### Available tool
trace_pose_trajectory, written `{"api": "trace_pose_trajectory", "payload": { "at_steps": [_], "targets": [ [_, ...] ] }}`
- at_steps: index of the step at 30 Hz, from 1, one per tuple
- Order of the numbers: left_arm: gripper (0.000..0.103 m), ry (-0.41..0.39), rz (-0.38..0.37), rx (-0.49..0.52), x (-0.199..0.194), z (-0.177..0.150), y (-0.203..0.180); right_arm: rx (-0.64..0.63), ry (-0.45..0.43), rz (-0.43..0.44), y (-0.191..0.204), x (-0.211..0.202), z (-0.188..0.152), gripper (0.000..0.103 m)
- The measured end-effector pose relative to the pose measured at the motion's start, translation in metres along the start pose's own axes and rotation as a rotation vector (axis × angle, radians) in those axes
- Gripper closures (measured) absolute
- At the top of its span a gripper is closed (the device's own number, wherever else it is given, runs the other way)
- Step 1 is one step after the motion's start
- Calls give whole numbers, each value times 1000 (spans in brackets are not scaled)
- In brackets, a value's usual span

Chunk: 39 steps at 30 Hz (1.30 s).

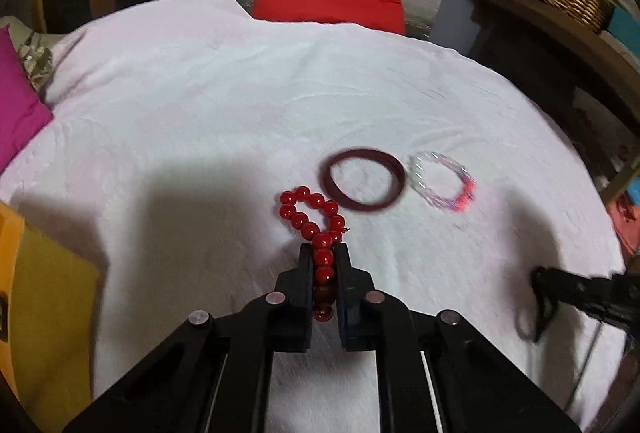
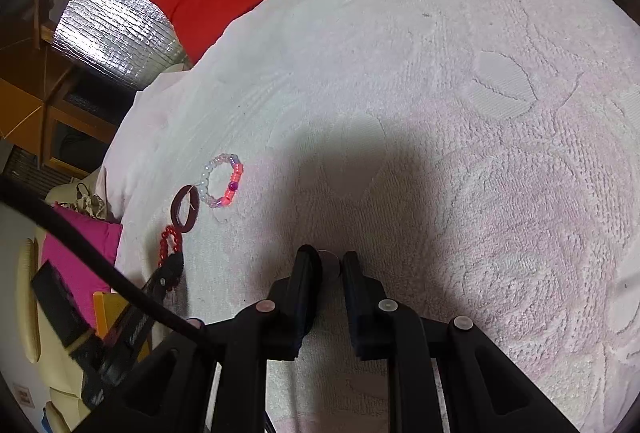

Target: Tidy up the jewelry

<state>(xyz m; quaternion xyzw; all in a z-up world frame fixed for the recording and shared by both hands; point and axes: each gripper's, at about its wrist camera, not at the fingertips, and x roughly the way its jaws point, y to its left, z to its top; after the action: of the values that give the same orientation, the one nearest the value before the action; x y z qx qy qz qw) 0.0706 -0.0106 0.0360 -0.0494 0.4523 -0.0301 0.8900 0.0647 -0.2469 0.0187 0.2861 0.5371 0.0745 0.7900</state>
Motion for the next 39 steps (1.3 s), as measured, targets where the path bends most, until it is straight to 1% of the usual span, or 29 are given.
{"api": "trace_pose_trajectory", "payload": {
  "at_steps": [5, 9, 12, 15, 18, 19, 21, 22, 23, 24, 25, 26, 27, 28, 30, 34, 36, 38, 39],
  "targets": [
    [93, 41, -32, 32, -13, -16, -5, 26, 16, 12, -2, 1, 4, 84],
    [93, 64, -48, 102, -26, -34, -17, 16, 28, 11, -2, 1, 4, 84],
    [93, 78, -70, 131, -36, -47, -21, -1, 29, 2, 0, 1, 4, 84],
    [93, 92, -90, 126, -40, -55, -17, -20, 22, -24, 6, 1, 2, 83],
    [93, 100, -95, 124, -44, -61, -13, -58, 2, -79, 16, 3, -3, 82],
    [93, 103, -98, 125, -44, -61, -11, -65, -3, -93, 19, 3, -4, 81],
    [93, 111, -109, 126, -46, -63, -9, -70, -8, -106, 24, 4, -5, 75],
    [92, 113, -112, 128, -50, -65, -8, -69, -10, -105, 26, 4, -5, 68],
    [90, 117, -115, 130, -50, -65, -6, -70, -12, -102, 29, 4, -6, 61],
    [83, 123, -123, 133, -50, -65, -5, -75, -14, -102, 30, 5, -5, 58],
    [71, 130, -135, 135, -51, -66, -4, -88, -17, -108, 34, 6, -6, 53],
    [65, 132, -144, 134, -58, -70, -2, -99, -20, -120, 37, 7, -7, 52],
    [54, 133, -151, 133, -60, -71, -1, -116, -28, -144, 42, 8, -8, 52],
    [47, 132, -151, 135, -62, -71, 0, -129, -33, -162, 45, 10, -9, 52],
    [43, 132, -134, 144, -65, -73, 2, -149, -39, -180, 48, 11, -9, 50],
    [42, 123, -92, 142, -69, -74, 10, -206, -54, -225, 55, 14, -14, 52],
    [42, 119, -91, 132, -66, -73, 13, -253, -65, -264, 60, 16, -18, 56],
    [42, 117, -87, 134, -63, -73, 11, -300, -82, -307, 63, 18, -21, 69],
    [42, 115, -84, 141, -62, -73, 9, -329, -95, -327, 65, 18, -23, 73]
  ]
}}
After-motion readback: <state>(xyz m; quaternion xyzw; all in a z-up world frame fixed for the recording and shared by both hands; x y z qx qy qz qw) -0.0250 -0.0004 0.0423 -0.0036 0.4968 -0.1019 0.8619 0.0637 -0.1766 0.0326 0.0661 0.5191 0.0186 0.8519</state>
